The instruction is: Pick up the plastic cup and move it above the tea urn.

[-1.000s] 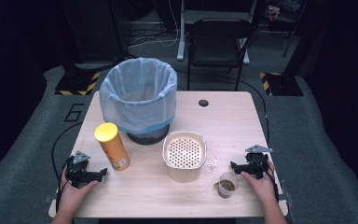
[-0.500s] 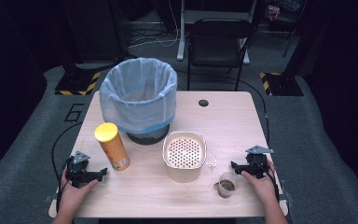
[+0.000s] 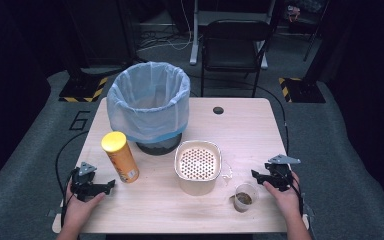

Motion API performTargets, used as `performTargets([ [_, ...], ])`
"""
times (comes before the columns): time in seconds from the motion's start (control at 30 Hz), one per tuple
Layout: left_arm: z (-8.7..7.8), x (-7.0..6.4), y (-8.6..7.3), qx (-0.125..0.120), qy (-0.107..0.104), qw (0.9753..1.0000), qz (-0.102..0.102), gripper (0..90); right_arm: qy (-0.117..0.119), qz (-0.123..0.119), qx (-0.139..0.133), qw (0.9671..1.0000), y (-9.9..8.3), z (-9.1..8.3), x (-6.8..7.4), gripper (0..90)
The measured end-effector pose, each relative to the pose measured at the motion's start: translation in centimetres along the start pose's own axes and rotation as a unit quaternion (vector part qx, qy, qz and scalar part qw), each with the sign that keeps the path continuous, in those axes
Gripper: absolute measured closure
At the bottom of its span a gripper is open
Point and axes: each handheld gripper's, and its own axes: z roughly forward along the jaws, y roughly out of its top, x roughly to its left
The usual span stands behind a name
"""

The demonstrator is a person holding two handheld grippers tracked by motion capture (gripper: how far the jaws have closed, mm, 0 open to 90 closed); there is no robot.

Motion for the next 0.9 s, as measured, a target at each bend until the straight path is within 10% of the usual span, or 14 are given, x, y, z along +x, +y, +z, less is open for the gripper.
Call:
performTargets([
  [0.9,0.0,0.0,0.0,0.000,-0.001,1.0000,-0.002,0.9,0.117,-0.052,-0.068,0.9895,11.1,-1.5,7.5,54.5],
])
